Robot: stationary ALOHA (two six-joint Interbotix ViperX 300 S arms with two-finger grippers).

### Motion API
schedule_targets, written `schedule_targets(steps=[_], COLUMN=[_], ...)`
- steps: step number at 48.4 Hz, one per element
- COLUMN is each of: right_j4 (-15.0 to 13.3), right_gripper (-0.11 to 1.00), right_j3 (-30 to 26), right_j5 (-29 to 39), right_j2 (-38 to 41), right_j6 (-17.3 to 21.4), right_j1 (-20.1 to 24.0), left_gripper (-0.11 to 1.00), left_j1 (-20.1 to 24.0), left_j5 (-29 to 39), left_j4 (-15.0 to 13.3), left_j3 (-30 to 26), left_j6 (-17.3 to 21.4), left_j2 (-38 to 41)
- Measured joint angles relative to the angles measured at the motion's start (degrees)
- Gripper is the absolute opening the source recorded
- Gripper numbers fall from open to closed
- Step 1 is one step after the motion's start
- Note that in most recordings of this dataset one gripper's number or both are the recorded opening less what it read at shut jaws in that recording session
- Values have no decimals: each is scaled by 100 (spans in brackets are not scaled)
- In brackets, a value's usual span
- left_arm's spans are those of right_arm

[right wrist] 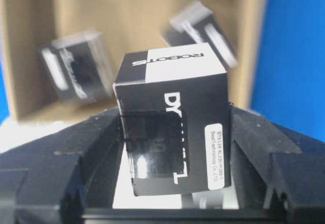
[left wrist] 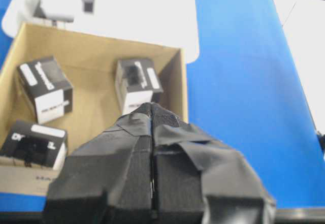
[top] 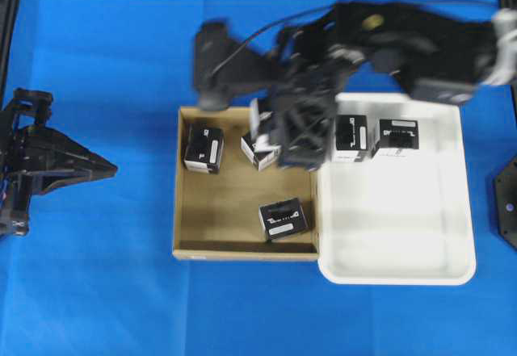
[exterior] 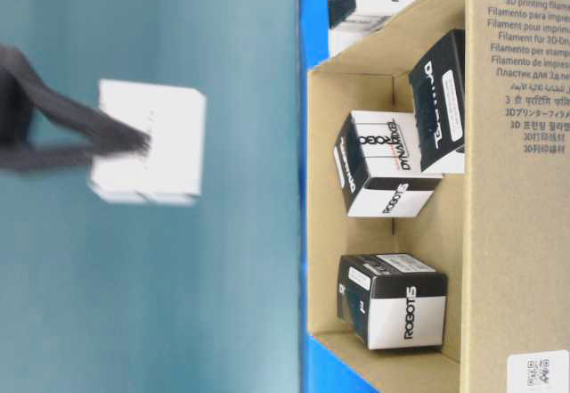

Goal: Pick a box that is randomly placed inside the cardboard box.
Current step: 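Lift the cube and carry it right over the white tray, then lower the cube into the tray and open the right gripper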

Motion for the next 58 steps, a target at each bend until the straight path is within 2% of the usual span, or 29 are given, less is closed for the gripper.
schedule_targets(steps=[10, 22, 32, 42, 58], right_j4=[35, 35, 44, 149, 281], right_gripper=[60, 60, 60, 60, 59], right_j3=[1046, 2487, 3366, 3867, 4113], right_j5=[-44, -1055, -1723, -2417, -3120], right_j2=[-633, -1301, -1283, -1116, -606], right_j6=[70, 255, 360, 360, 387], right_j1=[44, 26, 44, 105, 281], left_gripper=[-7, -7, -7, -7, -7], left_j1=[0, -9, 0, 9, 0], left_j5=[0, 9, 9, 9, 9], left_j4=[9, 9, 9, 0, 9], left_j3=[0, 0, 0, 0, 0], left_j6=[-9, -9, -9, -18, -18], left_j2=[0, 0, 9, 9, 9])
